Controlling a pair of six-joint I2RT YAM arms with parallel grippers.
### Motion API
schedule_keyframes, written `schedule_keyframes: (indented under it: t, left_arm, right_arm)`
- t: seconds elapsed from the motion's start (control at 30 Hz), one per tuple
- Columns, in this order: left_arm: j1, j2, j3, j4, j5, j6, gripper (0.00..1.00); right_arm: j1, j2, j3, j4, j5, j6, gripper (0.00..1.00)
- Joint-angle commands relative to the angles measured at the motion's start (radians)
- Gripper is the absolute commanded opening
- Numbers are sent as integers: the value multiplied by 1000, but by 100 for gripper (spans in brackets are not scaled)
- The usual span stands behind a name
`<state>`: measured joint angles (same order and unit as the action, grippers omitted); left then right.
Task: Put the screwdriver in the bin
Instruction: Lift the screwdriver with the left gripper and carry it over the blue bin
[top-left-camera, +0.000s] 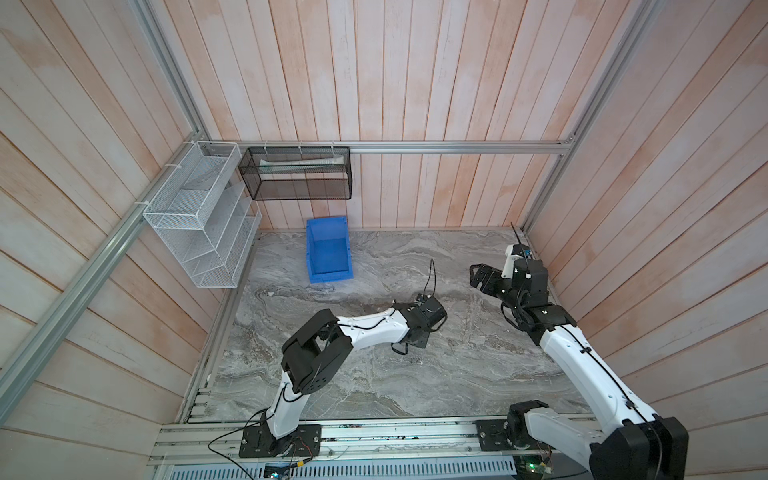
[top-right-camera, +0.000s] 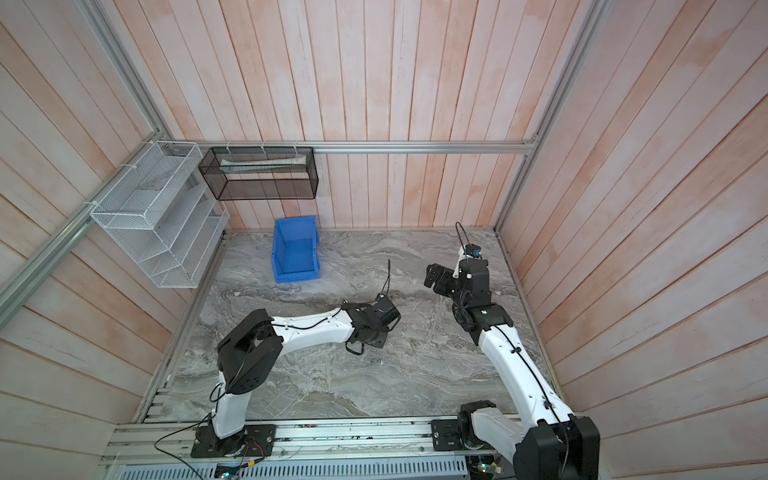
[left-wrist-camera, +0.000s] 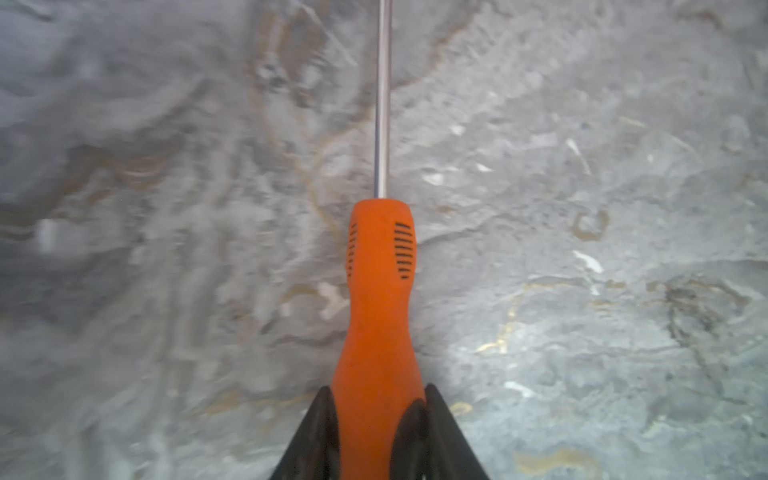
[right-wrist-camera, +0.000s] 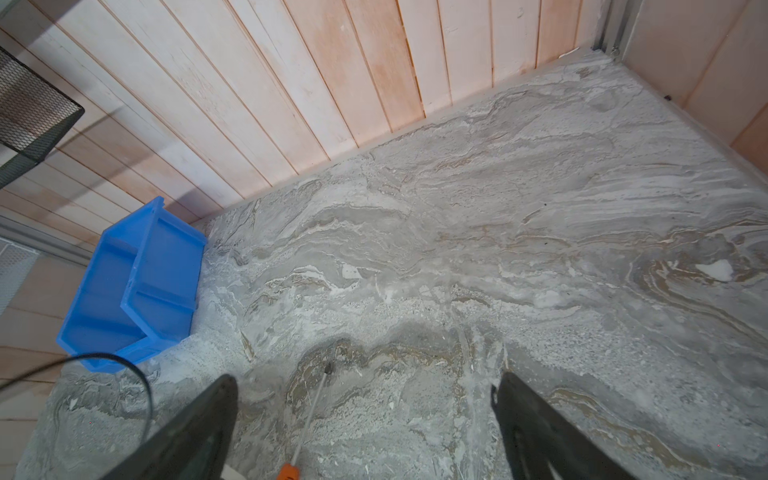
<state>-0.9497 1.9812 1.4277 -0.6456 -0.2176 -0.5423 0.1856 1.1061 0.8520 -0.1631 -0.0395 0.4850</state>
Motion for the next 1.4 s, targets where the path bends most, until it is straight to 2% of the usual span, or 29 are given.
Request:
schedule_keyframes:
  t: [0.0, 0.13, 0.27, 0.4, 0.6, 0.7, 0.83, 0.97, 1.17, 1.37]
  left_arm:
    - [89, -138, 13, -22, -7, 43, 16]
    - [201, -223, 59, -73, -16, 93, 16]
    - [362, -274, 95, -68, 27, 150, 16]
    - [512, -242, 131, -35, 89, 208, 16]
    - [673, -143, 147, 47, 118, 266, 13]
    - [723, -99, 156, 84, 142, 304, 13]
    - [764, -44, 167, 136, 240, 389, 13]
    - [770, 16, 221, 142, 190, 452, 13]
    - [774, 118, 326, 148, 169, 527, 13]
    - [777, 190, 401, 127, 205, 561, 13]
  right_arm:
    - [8, 29, 30, 70, -118, 31, 98]
    - [103, 54, 60, 108, -113, -5, 98]
    - [199, 107, 106, 101, -124, -58, 98]
    - [293, 151, 139, 97, -117, -90, 98]
    - [353, 180, 164, 93, -106, -77, 98]
    - [372, 183, 178, 78, -99, -80, 98]
    - [393, 184, 187, 80, -105, -104, 98]
    - [416, 175, 176, 121, -160, -140, 98]
    - [470, 170, 186, 138, -184, -197, 98]
    - [491, 164, 200, 157, -208, -194, 98]
